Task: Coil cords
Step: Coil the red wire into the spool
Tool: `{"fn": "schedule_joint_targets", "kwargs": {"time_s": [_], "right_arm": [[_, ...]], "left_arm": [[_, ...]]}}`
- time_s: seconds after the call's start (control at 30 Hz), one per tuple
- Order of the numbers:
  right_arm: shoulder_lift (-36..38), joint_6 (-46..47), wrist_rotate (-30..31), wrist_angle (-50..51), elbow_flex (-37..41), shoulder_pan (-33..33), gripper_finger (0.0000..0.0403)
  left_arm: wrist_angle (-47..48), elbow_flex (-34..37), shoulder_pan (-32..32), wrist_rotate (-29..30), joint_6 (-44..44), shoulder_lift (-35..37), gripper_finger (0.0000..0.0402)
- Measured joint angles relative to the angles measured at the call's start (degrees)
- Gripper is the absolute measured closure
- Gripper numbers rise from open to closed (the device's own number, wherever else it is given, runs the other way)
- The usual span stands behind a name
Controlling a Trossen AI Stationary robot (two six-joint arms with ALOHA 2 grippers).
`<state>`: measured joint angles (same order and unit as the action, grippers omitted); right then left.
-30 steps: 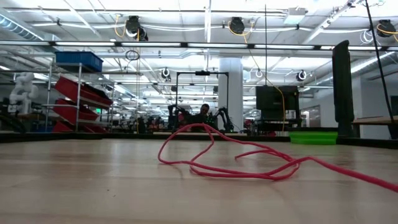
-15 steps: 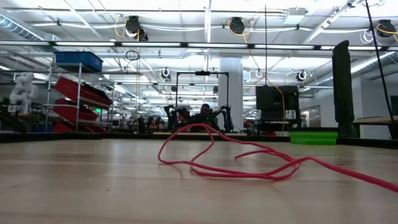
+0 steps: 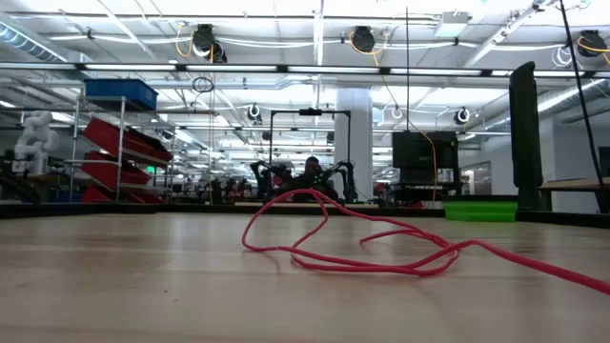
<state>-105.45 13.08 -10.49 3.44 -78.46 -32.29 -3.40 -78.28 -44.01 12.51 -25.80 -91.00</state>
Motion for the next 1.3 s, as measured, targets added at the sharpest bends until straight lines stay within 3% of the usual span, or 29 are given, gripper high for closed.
{"fn": "schedule_joint_targets", "kwargs": {"time_s": [0.73, 1.3], "right_arm": [[-3.96, 0.20, -6.54, -5.45, -0.04, 1.48, 0.0278], [-3.96, 0.85, -7.94, -5.67, -0.07, 2.41, 0.0348]], "left_arm": [[1.42, 0.00, 0.00, 4.55, 0.17, 0.00, 0.0394], [1.40, 0.00, 0.00, 6.42, 0.13, 0.00, 0.0394]]}}
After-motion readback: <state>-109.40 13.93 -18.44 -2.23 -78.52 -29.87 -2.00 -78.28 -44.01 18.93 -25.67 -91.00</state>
